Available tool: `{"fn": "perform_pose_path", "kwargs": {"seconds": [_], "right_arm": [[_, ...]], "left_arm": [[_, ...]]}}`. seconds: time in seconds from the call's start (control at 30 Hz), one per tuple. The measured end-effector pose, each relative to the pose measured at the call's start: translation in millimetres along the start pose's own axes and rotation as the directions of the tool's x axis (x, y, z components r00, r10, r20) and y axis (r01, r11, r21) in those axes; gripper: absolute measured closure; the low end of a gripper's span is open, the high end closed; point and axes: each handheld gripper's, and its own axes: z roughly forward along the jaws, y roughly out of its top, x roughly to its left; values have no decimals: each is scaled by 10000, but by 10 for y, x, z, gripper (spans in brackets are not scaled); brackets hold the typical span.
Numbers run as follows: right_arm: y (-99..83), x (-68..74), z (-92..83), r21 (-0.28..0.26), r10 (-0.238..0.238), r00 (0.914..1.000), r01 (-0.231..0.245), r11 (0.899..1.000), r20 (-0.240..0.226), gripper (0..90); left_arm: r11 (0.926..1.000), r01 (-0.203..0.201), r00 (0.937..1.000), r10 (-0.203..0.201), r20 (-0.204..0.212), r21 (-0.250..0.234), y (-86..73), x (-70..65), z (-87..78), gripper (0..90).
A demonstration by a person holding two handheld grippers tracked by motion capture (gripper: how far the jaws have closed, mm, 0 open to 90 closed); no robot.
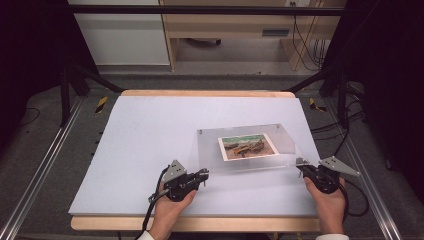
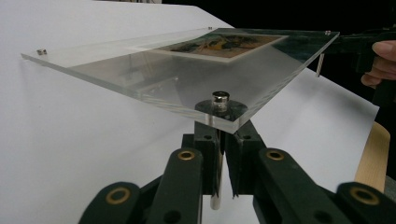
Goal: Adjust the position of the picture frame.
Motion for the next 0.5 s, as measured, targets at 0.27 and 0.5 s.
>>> {"fn": "perform_pose_path", "kwargs": {"seconds": [0.27,0.5], "right_arm": [[0,1,1,22,-7,10000,7,10000,13,850],[-1,-9,20,-9,35,10000,-35,10000,-66,829]], "left_arm": [[9999,133,9997,-131,202,-81,29,38,64,832],[9999,105,9998,-105,164,20,29,36,63,841]]}}
